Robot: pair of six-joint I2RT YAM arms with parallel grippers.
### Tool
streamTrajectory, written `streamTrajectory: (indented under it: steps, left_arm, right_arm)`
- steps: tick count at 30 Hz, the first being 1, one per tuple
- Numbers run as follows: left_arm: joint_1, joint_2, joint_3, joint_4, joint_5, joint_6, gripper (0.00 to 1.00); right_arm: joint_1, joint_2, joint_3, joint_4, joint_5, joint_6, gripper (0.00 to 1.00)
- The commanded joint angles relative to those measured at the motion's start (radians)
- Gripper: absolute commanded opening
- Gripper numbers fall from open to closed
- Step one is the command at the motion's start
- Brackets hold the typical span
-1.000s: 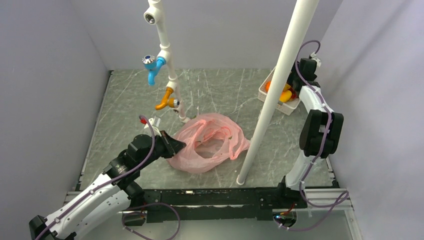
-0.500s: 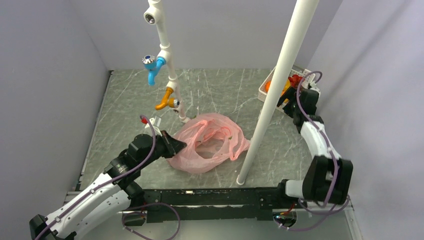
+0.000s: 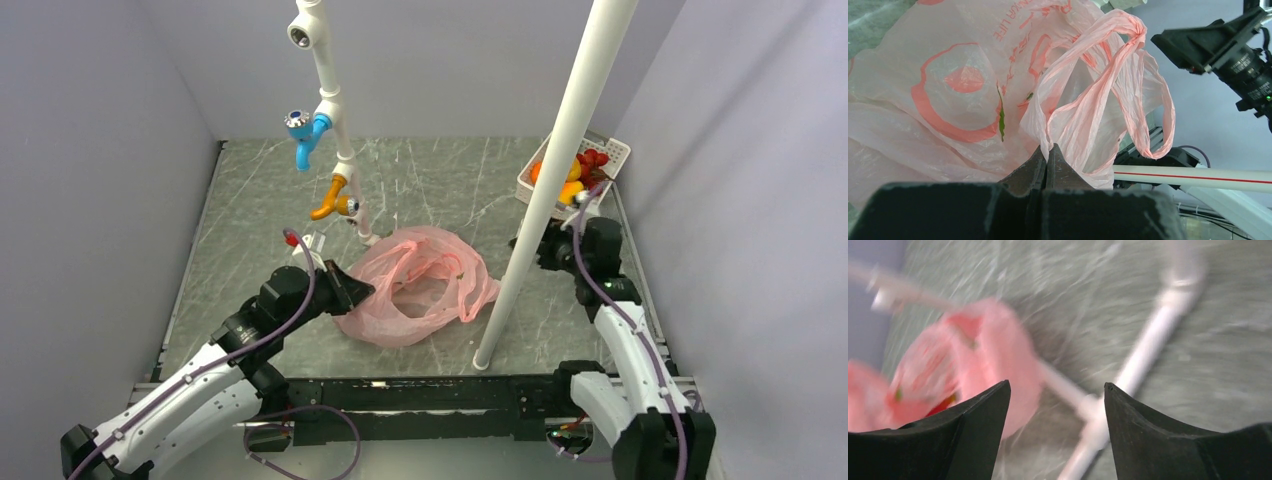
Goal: Take the fake fruits out of the plastic bag
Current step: Adjust the plastic bag at the center of the board.
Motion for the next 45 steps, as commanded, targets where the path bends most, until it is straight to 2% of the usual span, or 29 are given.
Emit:
streamTrajectory:
  steps: [1, 7, 16, 25, 32, 36, 45]
  left_arm:
    - [0.005, 0.022, 0.029, 0.049, 0.013, 0.012, 0.0]
    - [0.005, 0.026, 0.021, 0.062, 0.008, -0.008, 0.0]
    - [0.005, 0.012, 0.025, 0.041, -0.018, -0.024, 0.0]
    - [0.005, -0.029, 0.064, -0.016, -0.067, -0.005, 0.0]
    - [0.005, -0.032, 0.092, -0.011, -0.062, 0.01, 0.0]
    - [0.006, -0.004, 0.115, 0.012, -0.039, 0.023, 0.0]
    - [0.005, 0.097, 0.163, 0.109, 0.037, 0.021, 0.0]
  right_arm:
    - [0.237, -0.062, 0.034, -0.015, -0.095, -0.085, 0.69]
    - [0.44, 0.003, 0.055, 0.077, -0.218, -0.073, 0.56]
    - [0.695, 0.23, 0.202, 0.08, -0.169, -0.137, 0.45]
    - [0.804, 0.458, 0.321, 0.134, -0.234, -0.127, 0.5]
    - [0.837, 0.52, 0.376, 0.102, -0.224, -0.159, 0.56]
    - [0.838, 0.532, 0.392, 0.089, -0.215, -0.179, 0.64]
    - [0.85, 0.641, 0.417, 0.107, -0.196, -0.193, 0.6]
